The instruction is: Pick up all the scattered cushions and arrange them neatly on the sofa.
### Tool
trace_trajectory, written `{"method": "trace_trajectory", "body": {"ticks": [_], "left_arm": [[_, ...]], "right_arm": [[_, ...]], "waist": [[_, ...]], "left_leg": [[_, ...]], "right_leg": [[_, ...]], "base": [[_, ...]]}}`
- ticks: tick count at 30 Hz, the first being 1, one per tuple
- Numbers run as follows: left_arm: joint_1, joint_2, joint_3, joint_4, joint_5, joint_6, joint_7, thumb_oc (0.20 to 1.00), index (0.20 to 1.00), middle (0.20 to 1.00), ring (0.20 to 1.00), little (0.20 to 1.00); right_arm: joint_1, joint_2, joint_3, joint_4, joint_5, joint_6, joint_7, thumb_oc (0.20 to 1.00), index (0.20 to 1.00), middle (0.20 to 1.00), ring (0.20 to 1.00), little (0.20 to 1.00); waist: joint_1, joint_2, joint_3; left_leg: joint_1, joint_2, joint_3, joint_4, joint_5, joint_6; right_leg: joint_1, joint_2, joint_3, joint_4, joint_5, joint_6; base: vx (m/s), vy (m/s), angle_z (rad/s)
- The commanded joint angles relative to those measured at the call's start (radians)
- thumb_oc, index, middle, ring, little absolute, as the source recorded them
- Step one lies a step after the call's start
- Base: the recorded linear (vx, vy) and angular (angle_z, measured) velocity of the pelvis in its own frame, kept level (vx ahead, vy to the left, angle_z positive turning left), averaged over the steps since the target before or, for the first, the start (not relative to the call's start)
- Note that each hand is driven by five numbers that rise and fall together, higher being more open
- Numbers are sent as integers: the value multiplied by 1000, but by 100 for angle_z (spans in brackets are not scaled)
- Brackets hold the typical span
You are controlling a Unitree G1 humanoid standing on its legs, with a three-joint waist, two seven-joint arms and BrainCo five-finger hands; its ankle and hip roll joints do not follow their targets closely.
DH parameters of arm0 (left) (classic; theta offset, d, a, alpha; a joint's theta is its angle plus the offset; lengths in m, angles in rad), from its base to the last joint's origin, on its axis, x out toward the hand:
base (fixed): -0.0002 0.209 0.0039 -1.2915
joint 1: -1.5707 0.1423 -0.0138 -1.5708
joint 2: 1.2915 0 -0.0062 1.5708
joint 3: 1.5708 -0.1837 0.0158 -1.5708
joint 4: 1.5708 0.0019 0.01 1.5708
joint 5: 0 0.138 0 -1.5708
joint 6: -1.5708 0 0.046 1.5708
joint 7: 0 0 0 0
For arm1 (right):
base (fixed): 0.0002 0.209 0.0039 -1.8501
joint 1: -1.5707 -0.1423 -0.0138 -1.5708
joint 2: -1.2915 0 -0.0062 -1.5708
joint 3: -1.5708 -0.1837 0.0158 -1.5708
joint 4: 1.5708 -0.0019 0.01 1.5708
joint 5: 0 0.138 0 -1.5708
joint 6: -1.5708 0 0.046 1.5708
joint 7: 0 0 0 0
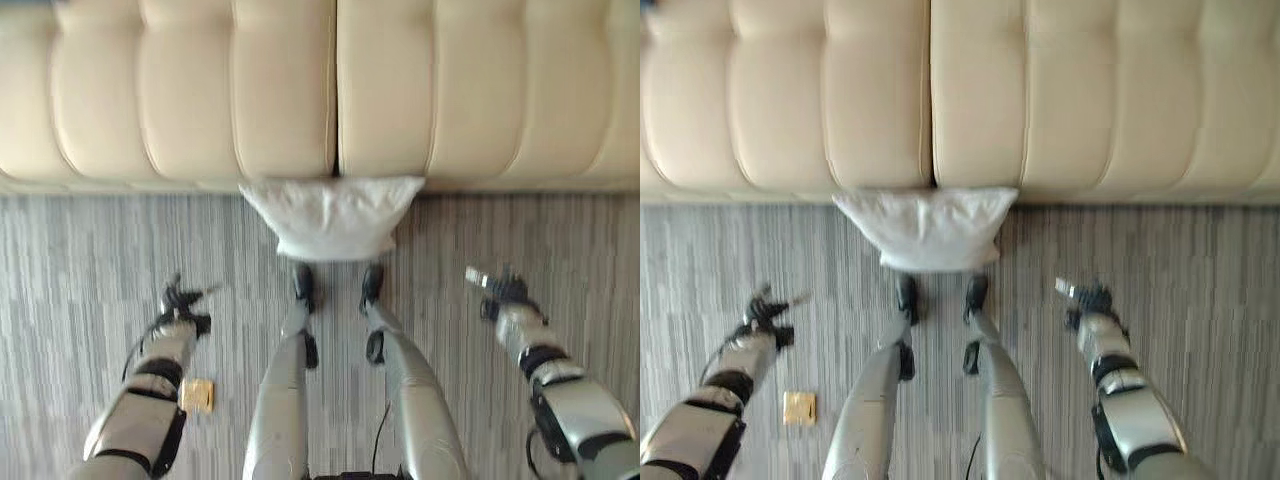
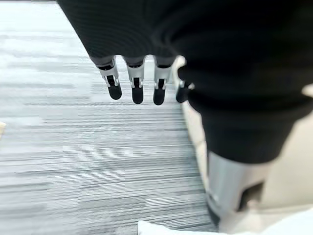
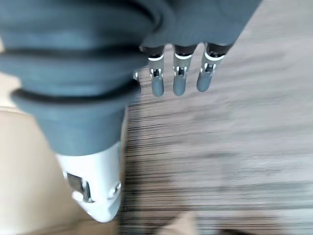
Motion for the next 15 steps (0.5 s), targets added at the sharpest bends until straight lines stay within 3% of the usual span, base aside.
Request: {"method": "trace_trajectory", "body": {"ticks": [1, 3, 8, 14, 15], "left_arm": [[-33, 52, -35, -4, -72, -62, 45, 1000, 1000, 1000, 1000, 1000], [-133, 70, -89, -73, -56, -73, 70, 1000, 1000, 1000, 1000, 1000], [-227, 41, -164, -175, 1, -75, 102, 1000, 1000, 1000, 1000, 1000], [-493, 5, -343, -232, 45, -87, 113, 1000, 1000, 1000, 1000, 1000], [-535, -13, -380, -310, 45, -106, 111, 1000, 1000, 1000, 1000, 1000]], "right_arm": [[30, 3, 62, -83, 78, -85, -41, 1000, 1000, 1000, 1000, 1000], [-72, -6, 107, -173, 84, -117, -77, 1000, 1000, 1000, 1000, 1000], [-176, 7, 167, -278, 51, -137, -114, 1000, 1000, 1000, 1000, 1000], [-349, 46, 290, -293, 100, -164, -80, 1000, 1000, 1000, 1000, 1000], [-371, 64, 305, -320, 123, -181, -62, 1000, 1000, 1000, 1000, 1000]], "waist": [[-9, -22, -77], [-13, -22, -70], [-11, -24, -67], [-8, -28, -62], [-8, -25, -62]], "left_leg": [[4, 13, -48, 150, -188, -28], [-120, 9, -68, 194, -199, -23], [-255, -6, -81, 243, -210, -13], [-402, -13, -93, 310, -211, -9], [-430, -18, -93, 327, -211, -7]], "right_leg": [[2, -42, 40, 72, -161, 130], [-123, -52, 46, 125, -163, 137], [-253, -54, 47, 176, -169, 143], [-397, -60, 35, 246, -174, 164], [-423, -64, 29, 260, -176, 167]], "base": [[-6, 29, 19], [15, 20, 13], [10, 18, 8], [14, -5, 10], [15, 28, 9]]}}
